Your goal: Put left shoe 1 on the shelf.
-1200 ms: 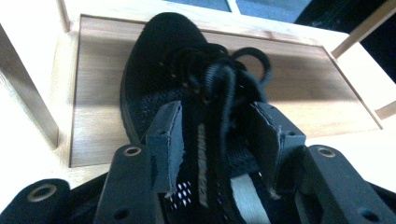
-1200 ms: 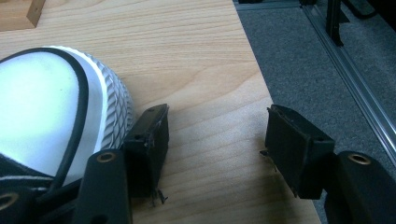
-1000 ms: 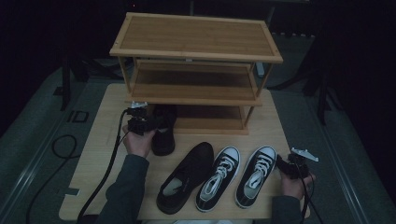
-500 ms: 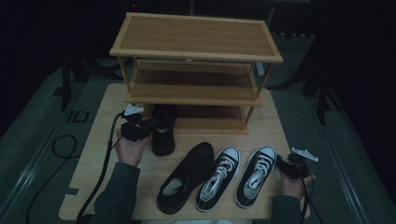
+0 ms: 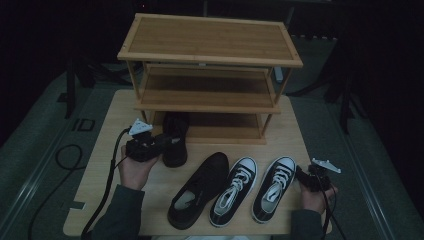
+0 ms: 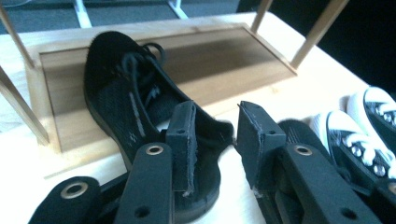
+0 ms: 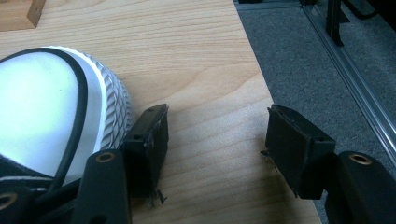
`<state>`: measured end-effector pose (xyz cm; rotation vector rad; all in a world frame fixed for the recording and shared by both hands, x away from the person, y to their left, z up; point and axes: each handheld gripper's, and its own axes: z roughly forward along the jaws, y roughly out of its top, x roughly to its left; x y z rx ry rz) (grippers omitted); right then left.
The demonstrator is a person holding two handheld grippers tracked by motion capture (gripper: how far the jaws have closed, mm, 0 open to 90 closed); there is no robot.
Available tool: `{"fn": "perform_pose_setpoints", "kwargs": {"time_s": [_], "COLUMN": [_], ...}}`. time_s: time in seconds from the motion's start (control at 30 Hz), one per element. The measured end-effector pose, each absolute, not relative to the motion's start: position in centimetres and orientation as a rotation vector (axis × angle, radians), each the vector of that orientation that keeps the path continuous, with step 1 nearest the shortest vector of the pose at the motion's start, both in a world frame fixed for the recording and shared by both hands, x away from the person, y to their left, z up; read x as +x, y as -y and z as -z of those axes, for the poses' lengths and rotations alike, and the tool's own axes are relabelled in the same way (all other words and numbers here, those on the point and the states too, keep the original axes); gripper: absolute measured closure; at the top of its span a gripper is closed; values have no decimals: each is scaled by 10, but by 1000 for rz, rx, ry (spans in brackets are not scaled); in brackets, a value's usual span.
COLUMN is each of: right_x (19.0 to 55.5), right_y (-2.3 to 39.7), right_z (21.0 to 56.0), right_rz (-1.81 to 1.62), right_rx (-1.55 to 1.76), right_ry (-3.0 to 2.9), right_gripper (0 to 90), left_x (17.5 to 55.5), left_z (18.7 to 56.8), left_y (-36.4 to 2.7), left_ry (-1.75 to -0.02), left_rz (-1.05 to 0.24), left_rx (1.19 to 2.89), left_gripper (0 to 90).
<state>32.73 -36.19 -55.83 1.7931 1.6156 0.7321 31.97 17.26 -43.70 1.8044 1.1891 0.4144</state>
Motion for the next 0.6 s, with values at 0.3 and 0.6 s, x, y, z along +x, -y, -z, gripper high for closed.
{"fn": "perform_pose_setpoints", "kwargs": {"time_s": [0.3,0.6], "right_x": [327,327], "right_y": [362,362], "right_z": [558,558], "right_rz": [-732,-732], "right_rx": [1793,1793], "right_ry": [-1616,-1615], "right_gripper": [388,388], "left_x": [307,308], "left_z": [454,476], "left_y": [-167,-158], "left_ry": [-1147,-1174], "left_rz": [-375,-368], "left_rx": [1865,1970], "left_gripper": [708,900]}}
